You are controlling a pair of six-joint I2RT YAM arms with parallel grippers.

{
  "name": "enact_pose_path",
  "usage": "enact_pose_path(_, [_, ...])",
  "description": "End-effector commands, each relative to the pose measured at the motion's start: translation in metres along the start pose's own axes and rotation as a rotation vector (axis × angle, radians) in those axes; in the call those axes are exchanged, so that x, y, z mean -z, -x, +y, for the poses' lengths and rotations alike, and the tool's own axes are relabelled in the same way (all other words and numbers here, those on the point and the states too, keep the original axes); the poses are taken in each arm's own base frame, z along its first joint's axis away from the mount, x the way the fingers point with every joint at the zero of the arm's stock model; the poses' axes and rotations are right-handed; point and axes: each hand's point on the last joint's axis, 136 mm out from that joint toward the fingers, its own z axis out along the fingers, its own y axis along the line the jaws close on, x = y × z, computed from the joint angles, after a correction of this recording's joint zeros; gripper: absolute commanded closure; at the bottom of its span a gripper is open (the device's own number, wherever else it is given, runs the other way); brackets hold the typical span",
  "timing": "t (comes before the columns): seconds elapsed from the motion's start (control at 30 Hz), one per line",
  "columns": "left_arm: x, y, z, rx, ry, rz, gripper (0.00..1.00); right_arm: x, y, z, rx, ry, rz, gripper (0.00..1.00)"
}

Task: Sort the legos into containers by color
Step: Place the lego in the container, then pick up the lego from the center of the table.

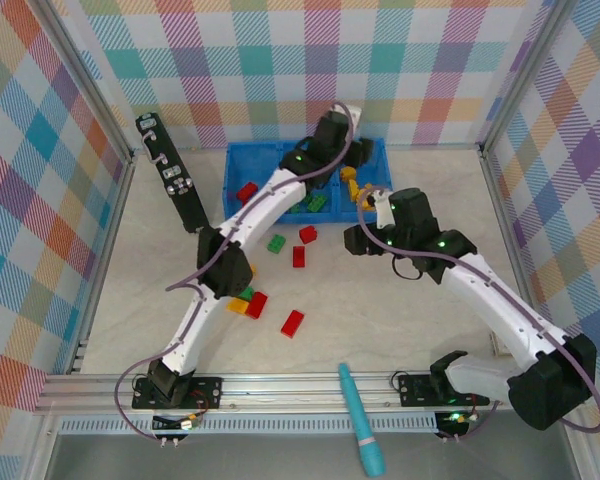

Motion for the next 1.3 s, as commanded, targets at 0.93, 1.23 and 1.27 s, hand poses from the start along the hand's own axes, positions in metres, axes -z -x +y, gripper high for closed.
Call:
enact_pose_path(0.93, [0.464,0.043,0.145,-0.409,0.544,-0.028,0.27,-0.183,0.002,0.020,0.088,-0.116,0.246,0.27])
enact_pose_path(1.23, [0.460,0.004,0.147,-0.479,0.513,0.063,0.25,-0.201,-0.011,0.009,0.061,-0.175,0.297,0.27])
enact_pose_path(1.27, [0.462,0.003,0.147,-0.479,0.510,0.061,0.24,-0.203,-0.011,0.009,0.060,-0.179,0.297,0.27])
